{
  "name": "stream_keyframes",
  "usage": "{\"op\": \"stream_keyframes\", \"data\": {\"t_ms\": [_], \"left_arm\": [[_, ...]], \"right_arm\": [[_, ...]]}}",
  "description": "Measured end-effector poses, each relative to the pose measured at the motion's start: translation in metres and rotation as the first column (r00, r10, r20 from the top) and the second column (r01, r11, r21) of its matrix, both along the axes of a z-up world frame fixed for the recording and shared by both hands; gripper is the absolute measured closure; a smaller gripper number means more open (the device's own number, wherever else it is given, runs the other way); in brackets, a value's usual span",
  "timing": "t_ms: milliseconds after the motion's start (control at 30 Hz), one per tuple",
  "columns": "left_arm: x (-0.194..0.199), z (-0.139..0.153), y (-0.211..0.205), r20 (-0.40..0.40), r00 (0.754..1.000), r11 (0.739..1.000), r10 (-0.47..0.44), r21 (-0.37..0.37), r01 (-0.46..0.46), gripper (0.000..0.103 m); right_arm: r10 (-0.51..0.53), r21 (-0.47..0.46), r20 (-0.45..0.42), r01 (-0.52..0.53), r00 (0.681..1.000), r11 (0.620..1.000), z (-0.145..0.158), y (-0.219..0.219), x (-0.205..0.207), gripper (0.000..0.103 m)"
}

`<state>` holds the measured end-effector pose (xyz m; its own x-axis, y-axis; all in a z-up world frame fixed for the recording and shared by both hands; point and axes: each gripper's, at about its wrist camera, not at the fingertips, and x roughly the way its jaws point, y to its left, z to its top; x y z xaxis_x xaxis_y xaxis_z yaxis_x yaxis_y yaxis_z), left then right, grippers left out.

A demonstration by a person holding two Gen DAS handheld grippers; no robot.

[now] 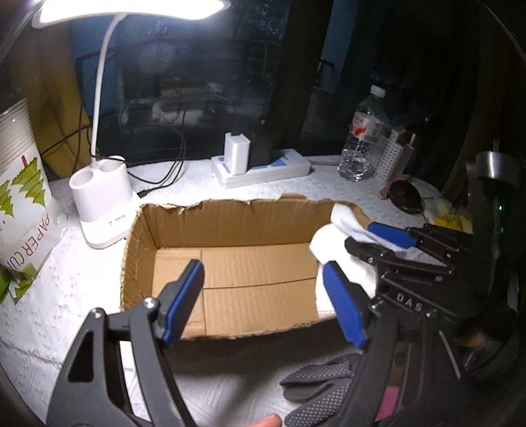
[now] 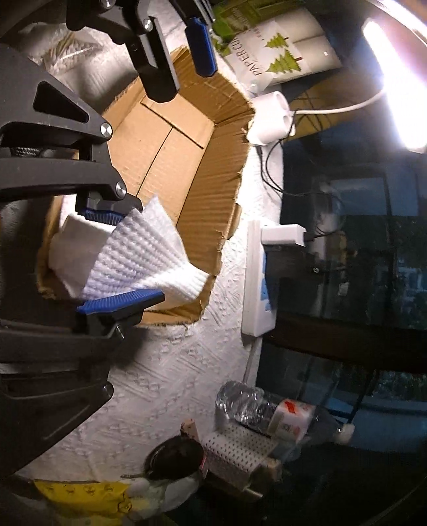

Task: Organize soft objects
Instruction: 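Lower the paper towel into the box and open the right gripper, then grasp the brown fuzzy plush with the right gripper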

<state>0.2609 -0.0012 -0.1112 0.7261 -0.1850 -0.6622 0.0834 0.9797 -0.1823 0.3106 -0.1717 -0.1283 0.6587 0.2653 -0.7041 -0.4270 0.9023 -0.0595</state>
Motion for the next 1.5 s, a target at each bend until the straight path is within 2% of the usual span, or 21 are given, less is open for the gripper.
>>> {"op": "stream_keyframes", "data": {"t_ms": [167, 300, 367, 1033, 1500], "left_arm": [[-0.013, 0.011, -0.002, 0.030, 1.000, 1.000, -0.001, -0.001, 0.001, 0.027], [-0.024, 0.020, -0.004, 0.053, 0.999, 1.000, -0.003, 0.003, 0.003, 0.027], [-0.029, 0.023, -0.004, 0.060, 0.998, 1.000, -0.004, 0.005, 0.004, 0.027], [-0.069, 0.034, -0.014, 0.090, 0.996, 1.000, -0.023, 0.015, 0.021, 0.027], [-0.100, 0.023, -0.027, 0.070, 0.997, 0.999, -0.038, 0.031, 0.036, 0.027]], "right_arm": [[-0.015, 0.008, 0.021, 0.015, 1.000, 1.000, 0.010, -0.006, -0.014, 0.061], [-0.021, 0.021, 0.037, 0.020, 0.999, 1.000, 0.017, -0.011, -0.025, 0.051], [-0.019, 0.025, 0.042, 0.018, 0.999, 1.000, 0.019, -0.012, -0.029, 0.051], [-0.006, 0.080, 0.101, -0.002, 0.995, 0.997, 0.048, -0.023, -0.085, 0.050], [-0.018, 0.092, 0.086, 0.010, 0.996, 0.996, 0.035, -0.036, -0.119, 0.050]]}}
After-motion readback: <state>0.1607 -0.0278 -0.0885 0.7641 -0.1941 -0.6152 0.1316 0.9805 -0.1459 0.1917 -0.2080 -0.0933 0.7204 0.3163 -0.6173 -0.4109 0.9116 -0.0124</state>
